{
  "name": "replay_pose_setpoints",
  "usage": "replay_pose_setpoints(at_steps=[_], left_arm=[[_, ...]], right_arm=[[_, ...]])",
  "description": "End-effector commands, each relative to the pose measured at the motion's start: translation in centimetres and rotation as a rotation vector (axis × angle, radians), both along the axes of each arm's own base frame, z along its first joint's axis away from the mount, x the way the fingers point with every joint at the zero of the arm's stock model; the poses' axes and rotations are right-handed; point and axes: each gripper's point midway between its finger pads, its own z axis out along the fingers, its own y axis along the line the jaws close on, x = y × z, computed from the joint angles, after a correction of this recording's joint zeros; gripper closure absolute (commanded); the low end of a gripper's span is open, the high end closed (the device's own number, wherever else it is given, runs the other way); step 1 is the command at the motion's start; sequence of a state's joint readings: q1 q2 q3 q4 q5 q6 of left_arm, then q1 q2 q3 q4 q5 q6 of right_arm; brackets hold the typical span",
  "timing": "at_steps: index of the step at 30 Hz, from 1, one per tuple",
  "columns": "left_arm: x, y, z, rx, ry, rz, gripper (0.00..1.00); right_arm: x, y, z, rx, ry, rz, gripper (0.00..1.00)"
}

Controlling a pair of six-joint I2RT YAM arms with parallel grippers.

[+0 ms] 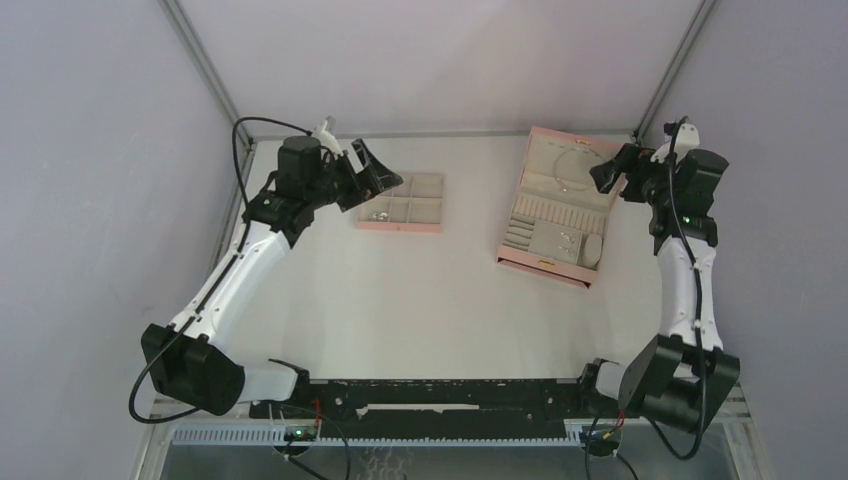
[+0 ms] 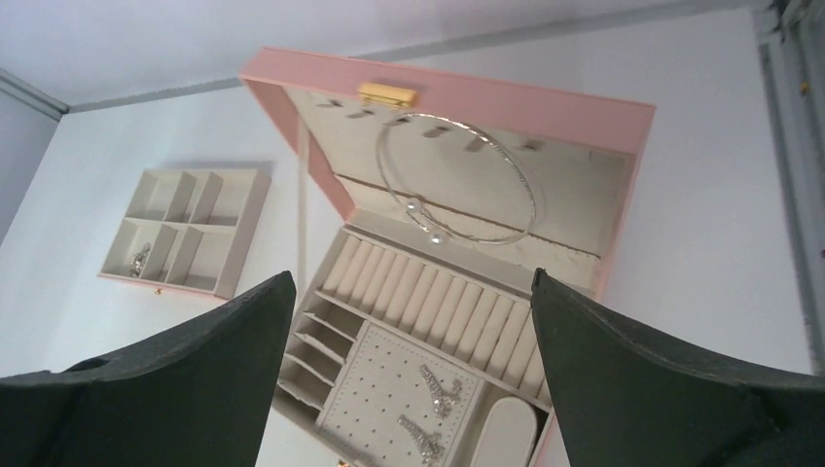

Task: Organize the mixed jewelry

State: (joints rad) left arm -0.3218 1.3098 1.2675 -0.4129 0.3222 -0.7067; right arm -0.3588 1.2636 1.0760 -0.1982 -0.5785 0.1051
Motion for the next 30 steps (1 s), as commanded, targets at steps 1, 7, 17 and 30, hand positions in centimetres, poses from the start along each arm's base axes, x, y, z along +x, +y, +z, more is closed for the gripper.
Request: replay_pose_setpoints(at_steps=[1,7,17,30], left_arm=[[0.3,1.6,0.8,0.067,-0.068,0.040,0.07],[1.7,6.3,-1.7,0.321,-0.063,0.186,0.00],[8.6,10.2,-11.0,0.674,0.150,0.242,0.00],[15.2,11.7,-18.9,0.735,0.321,0.191,0.51]], right_arm=[[-2.9,1.3,3.9,-0.096,-0.086,0.003,0.00],[-7.3,2.1,6.5,-0.234,-0.127,-0.092,0.00],[-13.2,3.4,5.6,-0.224,-0.111,-0.149,0.00],[-15.5,3.7,5.2,-0.196,-0.100,-0.171,0.00]])
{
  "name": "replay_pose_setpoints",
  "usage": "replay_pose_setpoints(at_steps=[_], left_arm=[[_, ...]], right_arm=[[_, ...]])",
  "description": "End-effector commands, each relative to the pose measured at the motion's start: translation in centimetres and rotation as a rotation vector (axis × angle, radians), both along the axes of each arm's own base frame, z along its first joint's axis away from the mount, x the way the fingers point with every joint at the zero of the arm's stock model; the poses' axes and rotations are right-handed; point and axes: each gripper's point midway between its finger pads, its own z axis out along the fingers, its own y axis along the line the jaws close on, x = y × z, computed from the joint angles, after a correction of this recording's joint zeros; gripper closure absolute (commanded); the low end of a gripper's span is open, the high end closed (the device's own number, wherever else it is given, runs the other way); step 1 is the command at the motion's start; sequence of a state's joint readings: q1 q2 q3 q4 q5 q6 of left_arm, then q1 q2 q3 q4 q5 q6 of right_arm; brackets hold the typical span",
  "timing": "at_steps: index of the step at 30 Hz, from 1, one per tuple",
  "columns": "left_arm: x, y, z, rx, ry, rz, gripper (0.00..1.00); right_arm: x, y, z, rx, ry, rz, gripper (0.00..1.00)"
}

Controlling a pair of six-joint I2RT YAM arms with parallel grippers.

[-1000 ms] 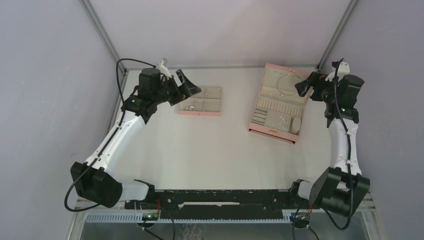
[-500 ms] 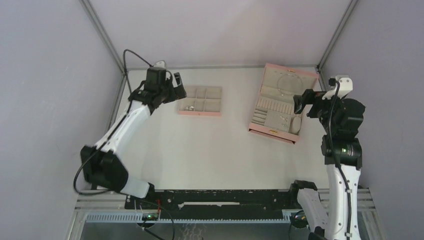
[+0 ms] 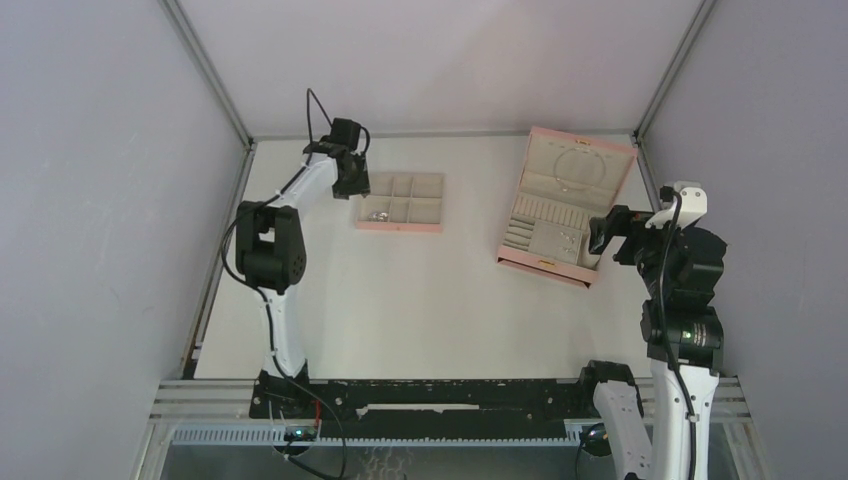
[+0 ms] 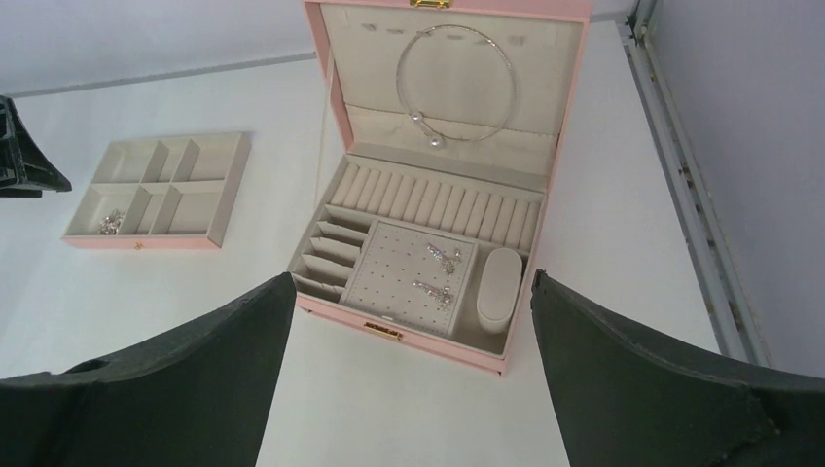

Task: Organize the mixed jewelry

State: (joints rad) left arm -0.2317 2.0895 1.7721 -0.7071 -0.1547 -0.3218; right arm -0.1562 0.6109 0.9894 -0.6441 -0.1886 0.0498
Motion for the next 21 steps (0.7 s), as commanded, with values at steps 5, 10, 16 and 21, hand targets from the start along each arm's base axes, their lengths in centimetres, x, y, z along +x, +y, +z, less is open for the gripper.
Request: replay_pose_setpoints(at_steps=[5,10,16,21], left_arm=[[1.2,1.9,-1.3,0.020,0.033,-0.010,0.52],[0.9,1.9,-3.0,0.024,0.072,-0.026,0.59],[0.7,1.6,-3.6,0.001,0.070,-0.020,0.55],[1.0,1.5,-2.5,-0.014,0.019,-0.016,0.54]], right_arm=[[-0.2,-0.2,0.3,0.008,-0.008,-0.022,0.00],[0.5,-0.1,0.4,0.028,-0.013,-0.017,0.00],[1.1,0.2,0.6,0.043,-0.017,0.000,0.00],[1.2,0.4,0.3,0.057,-0.002,0.007,0.00]])
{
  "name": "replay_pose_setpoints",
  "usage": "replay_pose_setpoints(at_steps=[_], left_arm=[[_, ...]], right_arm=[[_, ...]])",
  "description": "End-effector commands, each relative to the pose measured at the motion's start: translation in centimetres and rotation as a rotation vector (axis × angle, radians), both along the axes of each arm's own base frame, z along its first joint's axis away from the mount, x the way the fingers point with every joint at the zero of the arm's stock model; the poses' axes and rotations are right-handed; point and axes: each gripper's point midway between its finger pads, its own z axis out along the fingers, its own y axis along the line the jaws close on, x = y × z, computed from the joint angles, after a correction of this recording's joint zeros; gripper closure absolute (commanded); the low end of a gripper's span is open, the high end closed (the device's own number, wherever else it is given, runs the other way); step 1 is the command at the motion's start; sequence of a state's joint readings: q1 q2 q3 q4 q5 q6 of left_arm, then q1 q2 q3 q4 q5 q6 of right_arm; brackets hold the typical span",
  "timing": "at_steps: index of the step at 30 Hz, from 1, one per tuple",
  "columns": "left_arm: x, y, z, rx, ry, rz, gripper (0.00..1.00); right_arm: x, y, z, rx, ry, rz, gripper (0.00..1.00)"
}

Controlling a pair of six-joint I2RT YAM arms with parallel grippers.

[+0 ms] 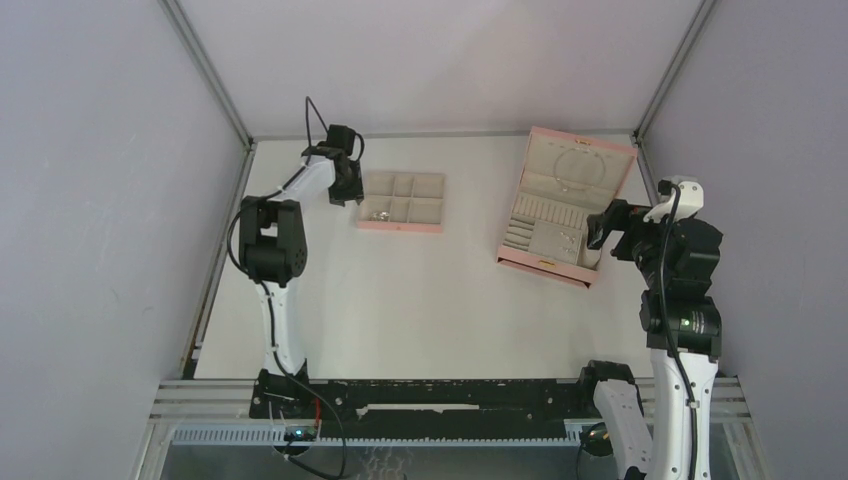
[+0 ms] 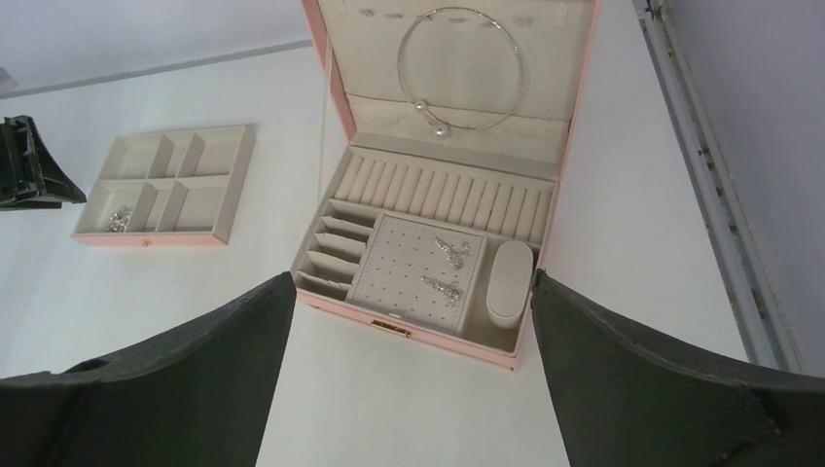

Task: Organize the mixed jewelry

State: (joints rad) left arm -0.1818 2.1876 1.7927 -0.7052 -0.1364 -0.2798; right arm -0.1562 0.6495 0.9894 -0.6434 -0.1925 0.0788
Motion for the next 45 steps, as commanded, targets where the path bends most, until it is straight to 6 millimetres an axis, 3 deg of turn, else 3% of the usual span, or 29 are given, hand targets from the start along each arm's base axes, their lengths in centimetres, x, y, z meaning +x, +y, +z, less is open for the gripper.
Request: replay_pose_setpoints(at_steps=[1,7,15,19,24,32,39,41,45], left_arm=[[0.5,-1.1,1.8,-0.050,-0.076,-0.025,0.54],[0.9,-2.1,3.5,-0.104,-0.152,-0.046,0.54],[0.1,-2.9,2.1,-0.129,-0.124,-0.088,0.56],[-0.4,-2.7,0.4,-0.111,-0.065,-0.087,0.67],[-0.5,-2.5,0.2,-0.098,-0.061,-0.086,0.82],[-0.6,-2.8,-0.5,-0.102,-0.036,-0.113,0.74],[-0.8,-2.7,-1.0,-0.088,-0.022,-0.123,0.76],[-0.8,-2.7,-1.0,-0.088,-0.020,-0.122,0.79],[-0.7,-2.9,-0.1,-0.096,-0.036,-0.127,0.97]], right_arm=[[0.5,0.4,1.0,0.024,-0.037,0.011,0.00],[0.9,0.6,0.7,0.037,-0.039,0.021,0.00],[1.3,0.9,-0.1,0.055,-0.024,0.034,0.00],[1.4,0.9,-0.2,0.057,-0.023,0.034,0.00],[1.4,0.8,-0.2,0.053,-0.025,0.030,0.00],[1.3,0.8,-0.3,0.053,-0.018,0.033,0.00],[1.0,0.9,-0.5,0.052,-0.012,0.032,0.00],[1.0,0.8,-0.4,0.052,-0.012,0.031,0.01],[0.9,0.9,-0.3,0.052,-0.017,0.034,0.00]])
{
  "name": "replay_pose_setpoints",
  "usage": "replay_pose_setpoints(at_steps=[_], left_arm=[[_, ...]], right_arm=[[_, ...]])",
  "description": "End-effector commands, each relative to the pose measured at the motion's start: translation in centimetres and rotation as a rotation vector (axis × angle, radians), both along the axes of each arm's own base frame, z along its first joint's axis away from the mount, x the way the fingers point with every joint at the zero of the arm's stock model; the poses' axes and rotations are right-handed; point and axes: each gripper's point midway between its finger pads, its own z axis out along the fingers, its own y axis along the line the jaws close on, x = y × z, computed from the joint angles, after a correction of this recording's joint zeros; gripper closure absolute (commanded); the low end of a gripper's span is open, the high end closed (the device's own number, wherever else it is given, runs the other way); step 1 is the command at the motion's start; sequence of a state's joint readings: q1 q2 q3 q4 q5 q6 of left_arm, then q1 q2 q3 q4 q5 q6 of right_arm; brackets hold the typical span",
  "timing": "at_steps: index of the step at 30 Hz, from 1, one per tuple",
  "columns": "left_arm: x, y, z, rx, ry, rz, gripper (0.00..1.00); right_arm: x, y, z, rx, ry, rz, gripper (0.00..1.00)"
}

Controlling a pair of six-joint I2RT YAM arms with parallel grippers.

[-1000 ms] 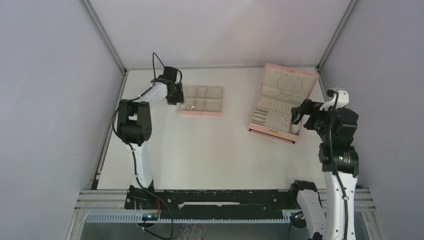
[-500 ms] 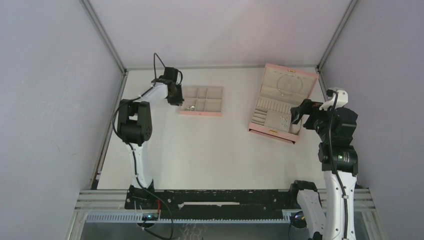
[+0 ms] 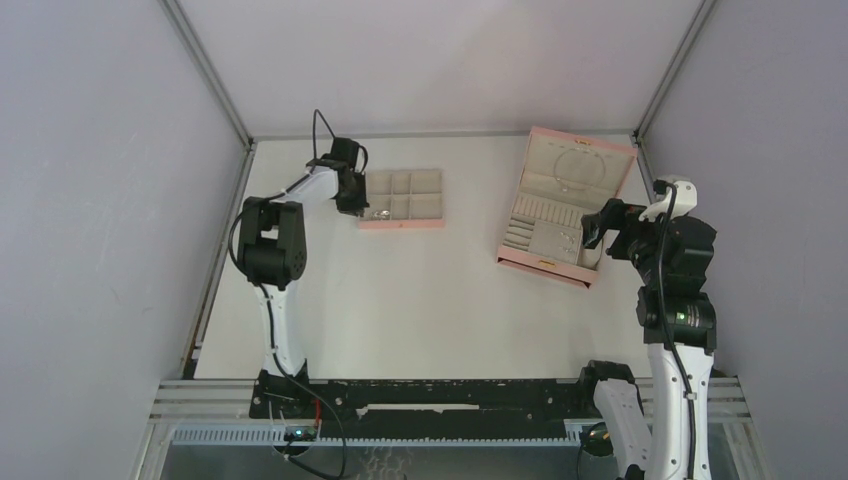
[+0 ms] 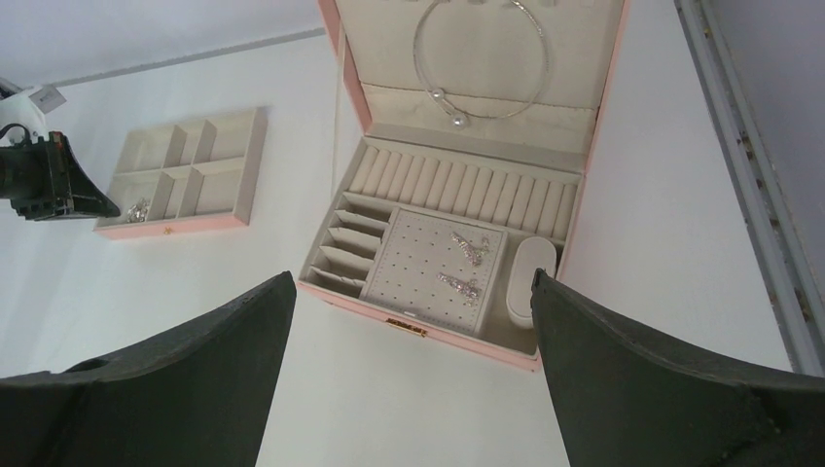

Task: Organize the mixed jewelry

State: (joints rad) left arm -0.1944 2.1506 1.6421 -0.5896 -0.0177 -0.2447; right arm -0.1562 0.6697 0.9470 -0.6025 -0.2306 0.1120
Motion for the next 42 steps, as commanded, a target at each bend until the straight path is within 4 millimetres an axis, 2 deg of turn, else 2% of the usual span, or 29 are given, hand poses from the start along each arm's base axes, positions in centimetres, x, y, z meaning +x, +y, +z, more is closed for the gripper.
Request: replay_pose_setpoints(at_steps=[1,6,9,11,17,23,26,31,35,38,42], left_arm=[[1.0,-0.7,2.5,-0.009,-0.060,-0.029,0.99],[0.5,-0.7,4.1,-0.006,-0.081,-0.050,1.00],[-0.7,-1.5,4.6,-0.035,-0.064,-0.096,1.00],[-1.8,-1.9,5.0,-0.040,-0.060,-0.119,1.00],[-6.5,-4.7,6.8,-0.025,-0.061,-0.227,1.00],[-12.7,-6.4,7.0,-0.026,-0.015,-0.300,1.00],[-15.7,-7.0,6.8,-0.049,0.005,-0.327,1.00],[-20.2,-9.1,6.7,-0.073,0.020,-0.414,1.00],[-23.0,-12.0,6.7,-0.101,0.018,-0.498,1.00],[-24.7,-14.4,6.8,-0.141,0.002,-0.544,1.00],[-25.9,-17.5,7.0,-0.192,-0.017,-0.595,1.00]], right_arm=[[0.1,0.3,1.0,0.007,-0.037,0.010,0.00],[0.2,0.6,0.5,0.023,-0.024,0.023,0.00],[0.4,-0.8,-0.7,0.051,-0.005,-0.082,0.00],[0.2,-0.6,-1.0,0.023,-0.009,-0.051,0.00],[-0.6,1.4,-1.0,0.017,-0.014,0.075,0.04],[-1.3,0.5,-1.1,0.011,-0.009,0.013,0.04],[-1.4,-0.2,-0.8,0.003,-0.021,-0.032,0.03],[-1.1,-1.7,-0.2,0.046,-0.044,-0.151,0.04],[-0.3,-3.2,-0.6,0.134,-0.045,-0.260,0.13],[0.4,-5.4,-0.5,0.170,-0.054,-0.380,0.17],[1.7,-8.9,-0.9,0.239,-0.050,-0.558,0.22]])
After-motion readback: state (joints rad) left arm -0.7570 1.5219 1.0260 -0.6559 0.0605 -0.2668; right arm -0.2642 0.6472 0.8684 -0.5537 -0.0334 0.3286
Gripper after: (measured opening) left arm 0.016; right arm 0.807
